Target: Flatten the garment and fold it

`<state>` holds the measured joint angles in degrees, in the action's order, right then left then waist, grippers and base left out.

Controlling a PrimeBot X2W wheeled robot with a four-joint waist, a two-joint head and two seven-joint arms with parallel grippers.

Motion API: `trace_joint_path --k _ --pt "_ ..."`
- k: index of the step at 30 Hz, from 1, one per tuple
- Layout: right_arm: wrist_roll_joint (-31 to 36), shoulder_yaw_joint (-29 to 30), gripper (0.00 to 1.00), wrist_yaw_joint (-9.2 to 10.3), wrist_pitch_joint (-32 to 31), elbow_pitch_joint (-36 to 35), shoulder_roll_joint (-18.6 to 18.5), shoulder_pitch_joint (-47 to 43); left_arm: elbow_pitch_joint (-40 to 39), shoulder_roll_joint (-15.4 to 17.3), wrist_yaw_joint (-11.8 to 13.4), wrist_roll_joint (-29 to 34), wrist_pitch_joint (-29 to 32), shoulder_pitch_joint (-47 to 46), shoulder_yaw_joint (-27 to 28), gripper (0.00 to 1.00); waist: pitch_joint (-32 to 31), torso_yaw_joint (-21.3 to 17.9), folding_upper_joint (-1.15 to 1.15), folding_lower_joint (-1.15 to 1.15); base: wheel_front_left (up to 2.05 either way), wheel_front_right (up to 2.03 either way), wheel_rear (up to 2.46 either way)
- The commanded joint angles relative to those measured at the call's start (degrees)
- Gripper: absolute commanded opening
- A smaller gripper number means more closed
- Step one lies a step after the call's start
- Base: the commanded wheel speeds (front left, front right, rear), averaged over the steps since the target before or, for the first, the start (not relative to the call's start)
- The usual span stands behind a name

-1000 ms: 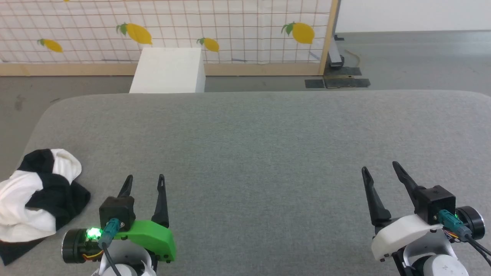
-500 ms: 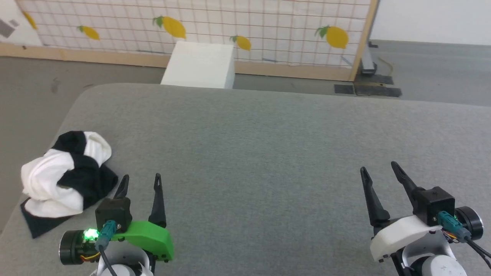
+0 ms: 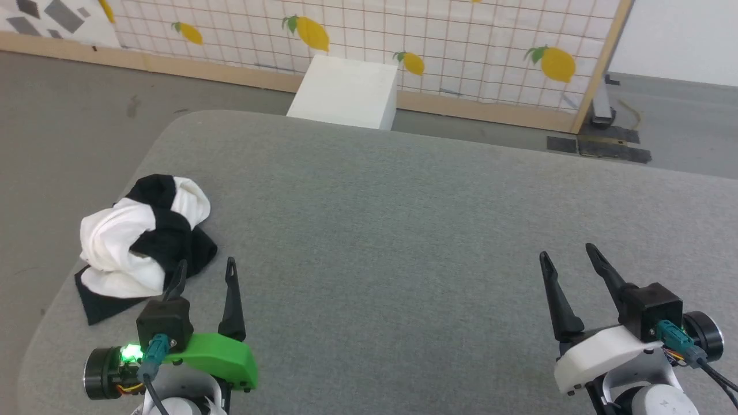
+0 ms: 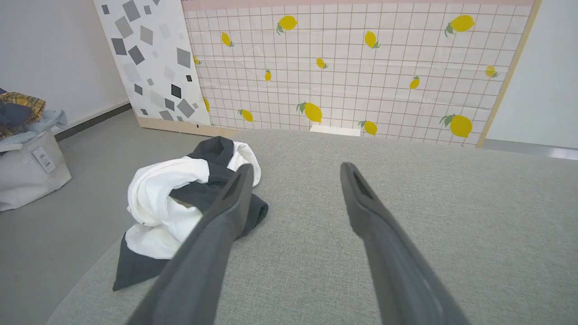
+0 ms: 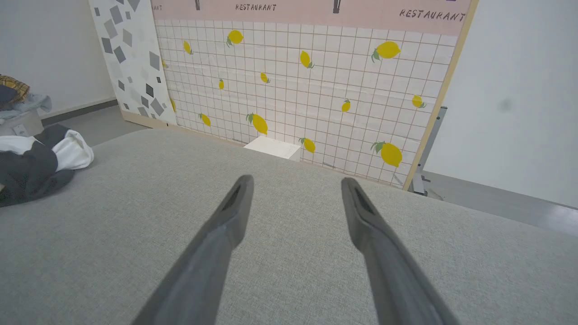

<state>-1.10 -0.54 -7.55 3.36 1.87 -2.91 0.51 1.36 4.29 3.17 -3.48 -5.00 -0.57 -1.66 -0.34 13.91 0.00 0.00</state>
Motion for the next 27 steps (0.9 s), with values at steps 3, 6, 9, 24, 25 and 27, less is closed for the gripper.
trace_joint_path --k 3,6,9,24,25,27 --pt "-0.5 -0.1 1.00 0.02 0.8 0.3 0.0 0.2 -0.2 0.7 0.8 -1.0 -0.8 1.0 -0.2 1.00 0.0 1.5 0.00 0.00 0.00 0.00 0.00" --pt "-0.6 -0.2 1.00 0.03 1.0 0.5 0.0 0.2 -0.2 0.9 1.0 -1.3 -1.2 1.2 -0.3 1.00 -0.1 2.3 0.00 0.00 0.00 0.00 0.00" --pt "-0.6 -0.2 1.00 0.03 1.3 0.6 0.0 0.2 -0.2 1.1 1.3 -1.5 -1.5 1.4 -0.3 1.00 -0.2 3.1 0.00 0.00 0.00 0.00 0.00" --pt "-1.1 -0.4 1.00 0.04 2.5 1.3 0.0 0.3 -0.4 2.0 2.8 -3.0 -3.3 2.2 -0.5 1.00 -0.4 7.7 0.00 0.00 0.00 0.00 0.00" --pt "-1.1 -0.4 1.00 0.04 2.6 1.3 0.0 0.3 -0.4 2.0 2.9 -3.1 -3.4 2.3 -0.5 1.00 -0.4 8.0 0.00 0.00 0.00 0.00 0.00" --pt "-1.1 -0.5 1.00 0.04 2.8 1.4 0.0 0.4 -0.5 2.2 3.1 -3.4 -3.7 2.5 -0.5 1.00 -0.4 8.7 0.00 0.00 0.00 0.00 0.00"
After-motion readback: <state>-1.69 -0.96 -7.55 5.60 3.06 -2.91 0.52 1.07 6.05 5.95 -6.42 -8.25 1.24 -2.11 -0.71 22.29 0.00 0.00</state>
